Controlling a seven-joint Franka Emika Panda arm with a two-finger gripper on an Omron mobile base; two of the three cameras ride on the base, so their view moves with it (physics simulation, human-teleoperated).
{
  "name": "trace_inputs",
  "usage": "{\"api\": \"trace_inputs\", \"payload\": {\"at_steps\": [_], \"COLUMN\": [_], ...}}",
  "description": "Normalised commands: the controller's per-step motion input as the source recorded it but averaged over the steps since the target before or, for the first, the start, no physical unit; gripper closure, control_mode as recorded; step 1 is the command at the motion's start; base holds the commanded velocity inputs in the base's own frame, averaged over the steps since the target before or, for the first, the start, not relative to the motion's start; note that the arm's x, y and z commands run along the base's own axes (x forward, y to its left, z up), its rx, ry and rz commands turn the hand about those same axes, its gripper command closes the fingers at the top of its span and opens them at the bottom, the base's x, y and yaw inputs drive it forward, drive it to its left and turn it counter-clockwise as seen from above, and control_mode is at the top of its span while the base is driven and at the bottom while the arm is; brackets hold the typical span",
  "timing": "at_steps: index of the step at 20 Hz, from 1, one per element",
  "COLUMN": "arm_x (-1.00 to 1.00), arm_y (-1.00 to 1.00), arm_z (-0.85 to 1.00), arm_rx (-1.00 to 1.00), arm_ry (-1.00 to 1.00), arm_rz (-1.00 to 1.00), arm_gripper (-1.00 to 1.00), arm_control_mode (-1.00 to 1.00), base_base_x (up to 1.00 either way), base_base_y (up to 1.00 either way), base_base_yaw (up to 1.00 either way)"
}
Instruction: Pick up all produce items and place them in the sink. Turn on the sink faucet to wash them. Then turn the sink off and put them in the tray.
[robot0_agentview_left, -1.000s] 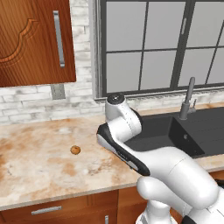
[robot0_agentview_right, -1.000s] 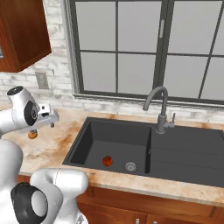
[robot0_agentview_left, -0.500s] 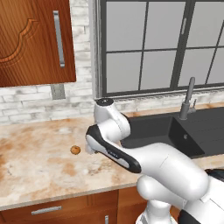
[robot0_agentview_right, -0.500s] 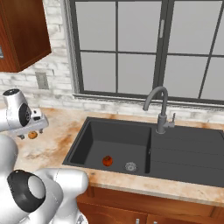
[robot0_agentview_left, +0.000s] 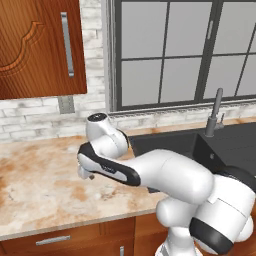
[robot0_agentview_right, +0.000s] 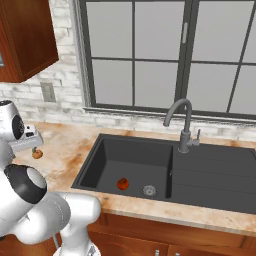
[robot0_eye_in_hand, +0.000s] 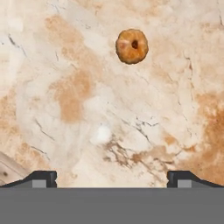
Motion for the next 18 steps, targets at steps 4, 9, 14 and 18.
{"api": "trace_inputs", "payload": {"at_steps": [4, 9, 14, 18], "arm_x": [0.27, 0.24, 0.23, 0.29], "arm_y": [0.21, 0.09, 0.02, 0.01], "arm_z": [-0.17, -0.24, -0.32, -0.27], "arm_rx": [0.0, 0.0, 0.0, 0.0], "arm_ry": [0.0, 0.0, 0.0, 0.0], "arm_rz": [0.0, 0.0, 0.0, 0.0], "arm_gripper": [-1.0, -1.0, -1.0, -1.0], "arm_control_mode": [-1.0, -1.0, -1.0, -1.0], "base_base_x": [0.0, 0.0, 0.0, 0.0], "base_base_y": [0.0, 0.0, 0.0, 0.0], "base_base_yaw": [0.0, 0.0, 0.0, 0.0]}}
